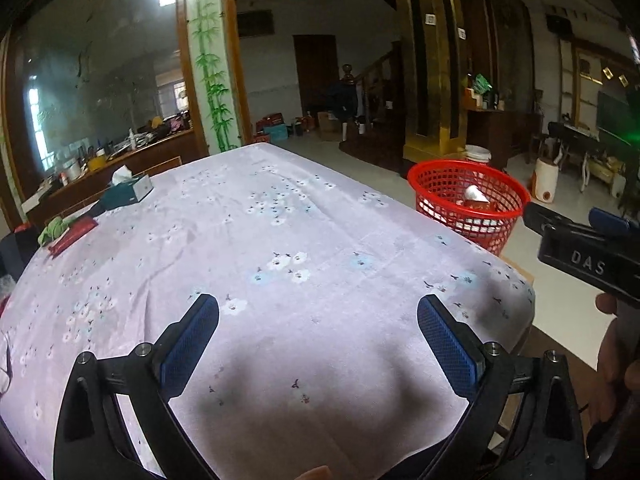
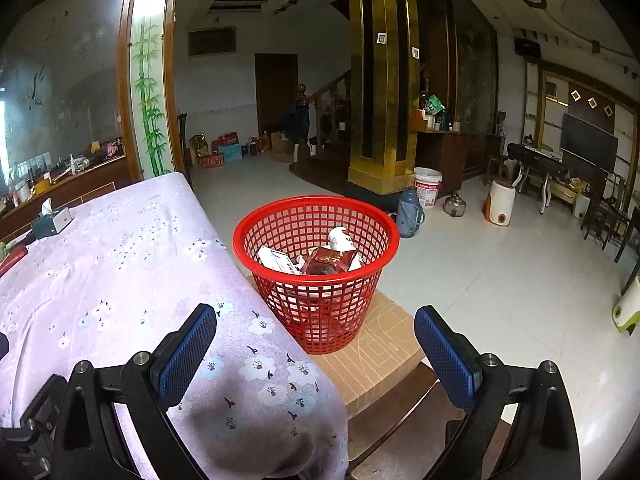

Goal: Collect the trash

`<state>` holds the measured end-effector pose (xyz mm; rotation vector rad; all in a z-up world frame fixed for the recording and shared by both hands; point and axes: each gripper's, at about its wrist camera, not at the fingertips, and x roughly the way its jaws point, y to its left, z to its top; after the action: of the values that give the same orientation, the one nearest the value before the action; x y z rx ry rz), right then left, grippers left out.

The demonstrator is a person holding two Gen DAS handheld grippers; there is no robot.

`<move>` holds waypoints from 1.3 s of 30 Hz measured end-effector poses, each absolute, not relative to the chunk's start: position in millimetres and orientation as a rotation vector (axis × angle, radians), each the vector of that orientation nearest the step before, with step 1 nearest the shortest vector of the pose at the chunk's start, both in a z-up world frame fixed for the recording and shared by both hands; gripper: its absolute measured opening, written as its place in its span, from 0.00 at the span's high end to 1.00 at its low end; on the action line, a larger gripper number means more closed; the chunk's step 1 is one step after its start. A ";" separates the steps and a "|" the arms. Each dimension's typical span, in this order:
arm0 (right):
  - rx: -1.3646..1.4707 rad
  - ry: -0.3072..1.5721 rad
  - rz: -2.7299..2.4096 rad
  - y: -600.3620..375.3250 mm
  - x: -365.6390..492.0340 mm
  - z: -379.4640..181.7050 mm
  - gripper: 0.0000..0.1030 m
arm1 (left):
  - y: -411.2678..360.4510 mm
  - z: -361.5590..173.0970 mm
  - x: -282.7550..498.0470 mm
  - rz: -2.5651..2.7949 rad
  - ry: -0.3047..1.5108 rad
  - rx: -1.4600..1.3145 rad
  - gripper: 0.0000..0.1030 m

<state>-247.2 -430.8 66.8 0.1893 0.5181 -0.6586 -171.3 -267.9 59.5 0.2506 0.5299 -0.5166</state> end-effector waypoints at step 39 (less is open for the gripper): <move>0.182 0.535 -0.632 -425.9 -243.3 62.7 0.02 | -270.1 50.2 -173.7 -0.452 0.508 0.309 0.04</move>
<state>-243.3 -425.9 62.7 0.1815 0.5348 -0.6317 -173.7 -270.1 50.2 0.3089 0.5080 -0.4524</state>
